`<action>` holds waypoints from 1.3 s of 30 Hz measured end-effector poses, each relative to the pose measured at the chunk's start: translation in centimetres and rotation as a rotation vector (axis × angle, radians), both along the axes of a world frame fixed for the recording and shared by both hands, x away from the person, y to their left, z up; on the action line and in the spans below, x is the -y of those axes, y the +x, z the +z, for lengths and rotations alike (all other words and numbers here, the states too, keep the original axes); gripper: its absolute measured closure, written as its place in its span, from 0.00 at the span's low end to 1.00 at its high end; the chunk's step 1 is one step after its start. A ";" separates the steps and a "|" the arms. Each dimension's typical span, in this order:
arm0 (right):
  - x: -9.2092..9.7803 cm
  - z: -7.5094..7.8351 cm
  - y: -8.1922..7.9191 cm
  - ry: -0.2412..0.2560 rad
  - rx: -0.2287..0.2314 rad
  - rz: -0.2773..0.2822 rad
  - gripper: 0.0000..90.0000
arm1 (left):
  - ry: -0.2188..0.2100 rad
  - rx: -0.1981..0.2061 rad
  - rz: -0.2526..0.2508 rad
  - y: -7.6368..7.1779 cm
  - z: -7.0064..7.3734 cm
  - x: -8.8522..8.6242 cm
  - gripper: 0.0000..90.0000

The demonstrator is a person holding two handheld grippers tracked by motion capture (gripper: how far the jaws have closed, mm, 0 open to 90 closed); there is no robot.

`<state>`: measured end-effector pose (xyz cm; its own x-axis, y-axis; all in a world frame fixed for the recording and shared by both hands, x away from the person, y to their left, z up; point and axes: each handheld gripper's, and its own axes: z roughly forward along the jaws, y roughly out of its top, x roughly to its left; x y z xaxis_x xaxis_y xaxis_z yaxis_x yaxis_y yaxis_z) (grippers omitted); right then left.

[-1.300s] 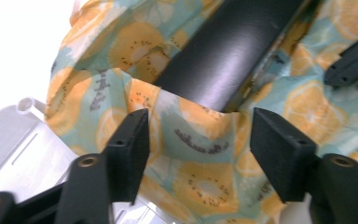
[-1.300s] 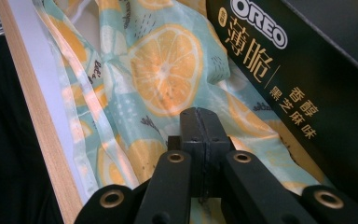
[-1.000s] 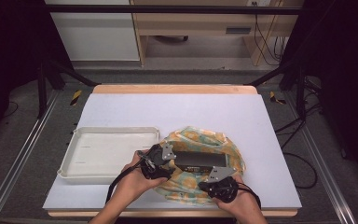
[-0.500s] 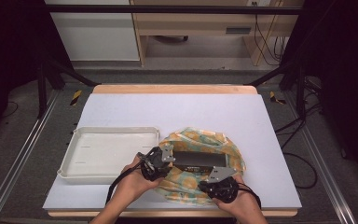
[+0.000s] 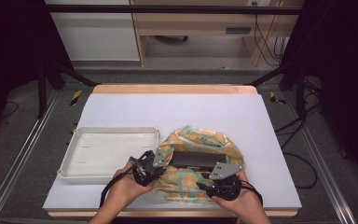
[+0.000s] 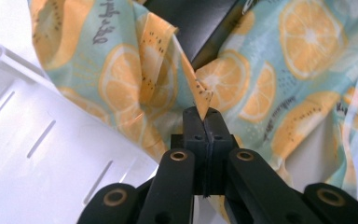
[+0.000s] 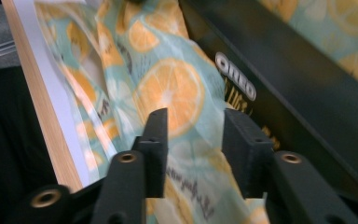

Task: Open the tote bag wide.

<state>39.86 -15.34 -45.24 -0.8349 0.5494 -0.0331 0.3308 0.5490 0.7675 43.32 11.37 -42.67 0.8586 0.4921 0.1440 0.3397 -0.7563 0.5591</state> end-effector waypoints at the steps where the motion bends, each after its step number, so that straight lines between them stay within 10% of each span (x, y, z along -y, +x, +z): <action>1: -0.2 0.2 0.1 -0.002 0.004 0.003 0.63 | 0.004 0.000 -0.001 -0.1 0.0 -0.1 1.00; 10: -1.6 -0.1 1.1 -0.054 -0.018 0.023 0.57 | 0.007 -0.008 -0.024 -1.1 0.3 -0.8 1.00; 21: -1.2 -0.4 0.7 -0.064 -0.055 0.038 0.84 | 0.015 -0.017 -0.004 -0.7 -0.5 -0.7 1.00; 29: 4.5 3.6 1.0 0.016 0.067 -0.136 0.96 | 0.020 -0.017 -0.009 -0.7 -0.6 -0.4 1.00; 39: 7.4 2.8 4.5 0.047 0.084 -0.246 1.00 | 0.011 -0.018 -0.010 -0.8 -0.8 -0.3 1.00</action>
